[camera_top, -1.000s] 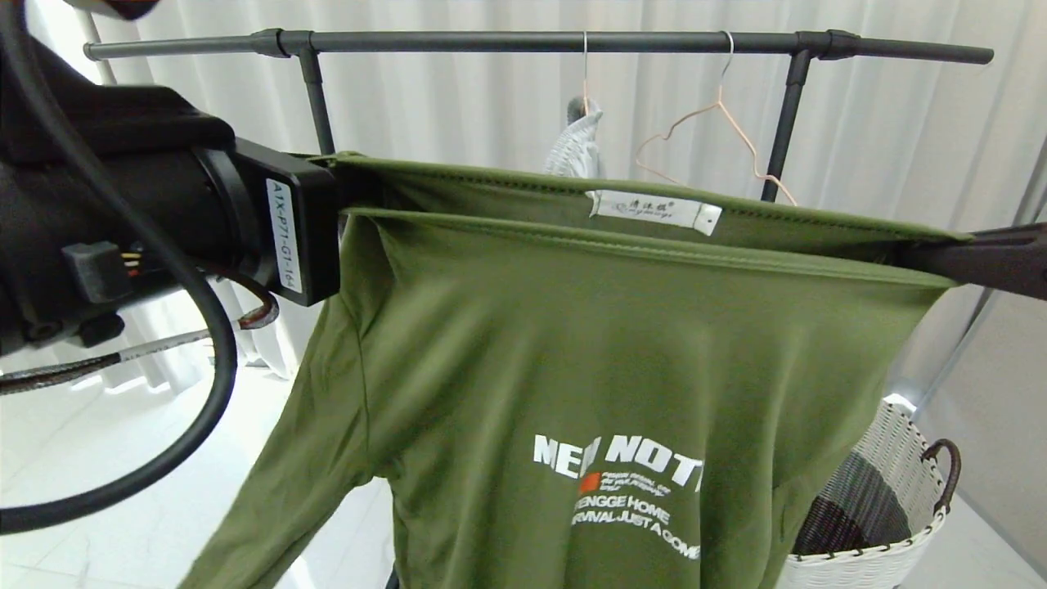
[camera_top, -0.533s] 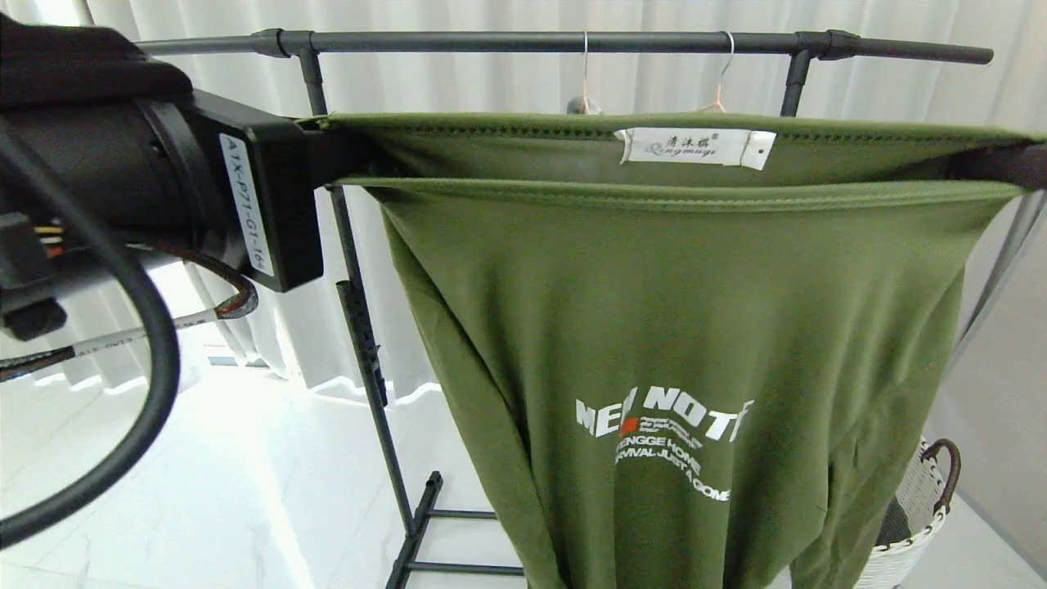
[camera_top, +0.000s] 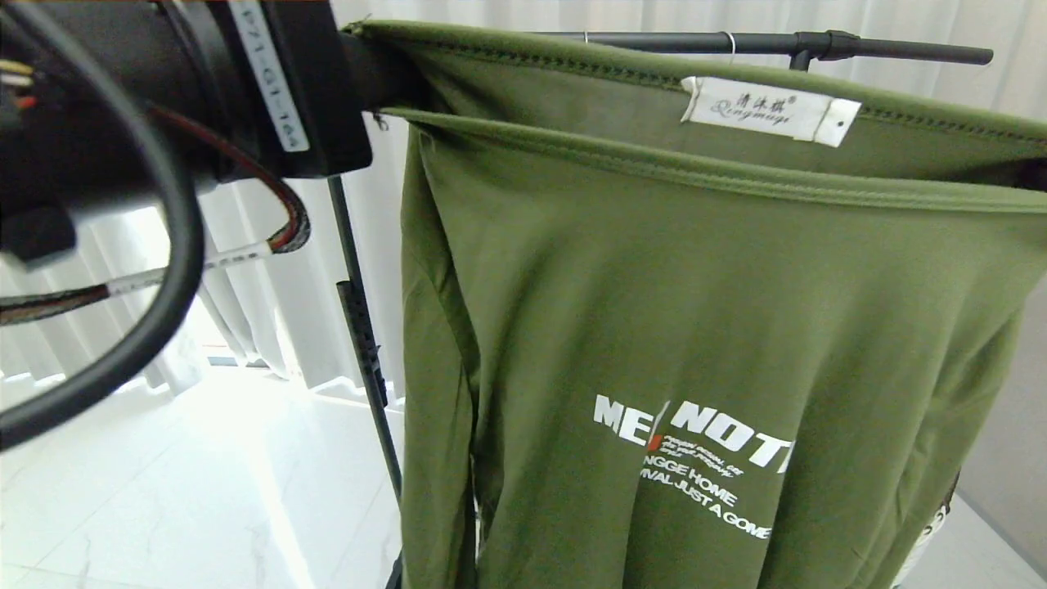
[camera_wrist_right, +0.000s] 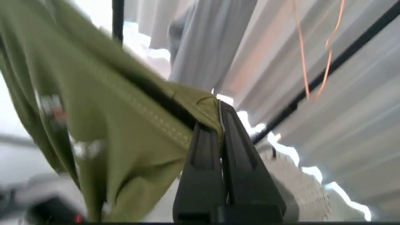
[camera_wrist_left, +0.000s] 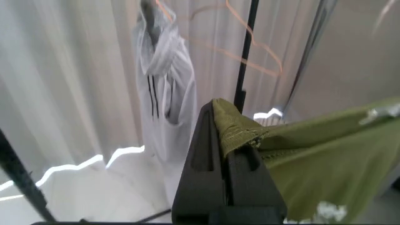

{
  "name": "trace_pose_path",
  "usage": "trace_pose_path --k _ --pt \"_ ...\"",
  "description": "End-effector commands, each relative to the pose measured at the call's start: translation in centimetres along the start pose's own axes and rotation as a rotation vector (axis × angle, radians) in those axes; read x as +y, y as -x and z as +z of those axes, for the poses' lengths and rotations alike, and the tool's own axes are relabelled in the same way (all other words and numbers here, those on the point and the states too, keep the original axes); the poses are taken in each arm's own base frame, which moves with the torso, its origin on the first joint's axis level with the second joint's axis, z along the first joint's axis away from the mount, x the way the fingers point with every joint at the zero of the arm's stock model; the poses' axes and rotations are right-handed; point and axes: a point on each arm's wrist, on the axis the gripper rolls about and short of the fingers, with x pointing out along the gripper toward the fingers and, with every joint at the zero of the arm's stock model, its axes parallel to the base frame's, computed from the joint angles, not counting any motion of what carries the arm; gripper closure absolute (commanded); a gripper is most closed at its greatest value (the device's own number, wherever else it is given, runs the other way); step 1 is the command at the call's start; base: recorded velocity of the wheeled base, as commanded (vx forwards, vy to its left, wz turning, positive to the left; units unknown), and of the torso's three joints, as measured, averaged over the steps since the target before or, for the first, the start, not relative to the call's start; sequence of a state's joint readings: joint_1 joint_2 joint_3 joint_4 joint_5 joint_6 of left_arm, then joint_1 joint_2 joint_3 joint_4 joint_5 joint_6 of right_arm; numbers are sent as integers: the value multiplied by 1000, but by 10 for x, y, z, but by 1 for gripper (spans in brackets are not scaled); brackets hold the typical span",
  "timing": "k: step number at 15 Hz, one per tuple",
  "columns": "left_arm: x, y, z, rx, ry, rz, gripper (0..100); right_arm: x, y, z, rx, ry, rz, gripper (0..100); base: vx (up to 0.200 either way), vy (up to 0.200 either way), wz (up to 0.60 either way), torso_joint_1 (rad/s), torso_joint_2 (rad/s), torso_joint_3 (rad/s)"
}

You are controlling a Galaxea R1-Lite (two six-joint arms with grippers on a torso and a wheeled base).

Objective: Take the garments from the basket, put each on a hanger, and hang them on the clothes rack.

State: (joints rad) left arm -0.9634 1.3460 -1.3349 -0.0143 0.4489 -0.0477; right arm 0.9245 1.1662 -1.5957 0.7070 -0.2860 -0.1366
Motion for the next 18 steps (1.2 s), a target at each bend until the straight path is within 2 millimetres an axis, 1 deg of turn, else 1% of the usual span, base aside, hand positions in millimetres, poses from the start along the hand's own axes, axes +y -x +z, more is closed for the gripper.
trace_pose_path --k 1,3,5,6,8,11,13,15,16,17,18 --pt "-5 -31 -4 26 -8 42 100 -2 23 5 -60 -4 50 100 0 0 0 0 0 0" --pt "-11 -48 -3 27 -9 46 100 11 25 3 -72 5 199 100 0 0 0 0 0 0" --pt "-16 -60 -2 24 -8 45 100 33 26 0 -55 -13 393 100 0 0 0 0 0 0" --pt "-18 -66 -3 29 -10 47 100 44 27 -3 -41 6 479 100 0 0 0 0 0 0" --pt "-18 -71 -4 30 -10 50 100 54 25 -4 -26 30 531 100 0 0 0 0 0 0" --pt "-18 -71 -4 33 -8 50 100 56 24 -4 -23 33 532 100 0 0 0 0 0 0" --pt "-17 -68 -4 39 -12 52 100 53 25 -8 -18 34 520 100 0 0 0 0 0 0" --pt "-12 -56 -1 63 -22 53 100 47 26 -12 -14 26 485 100 0 0 0 0 0 0" --pt "-9 -47 0 95 -31 52 100 43 23 -12 -8 12 439 100 0 0 0 0 0 0" --pt "-3 -31 2 129 -13 37 100 36 16 -12 5 -8 345 100 0 0 0 0 0 0" --pt "0 -19 4 149 -7 15 100 31 9 -10 6 -17 278 100 0 0 0 0 0 0"
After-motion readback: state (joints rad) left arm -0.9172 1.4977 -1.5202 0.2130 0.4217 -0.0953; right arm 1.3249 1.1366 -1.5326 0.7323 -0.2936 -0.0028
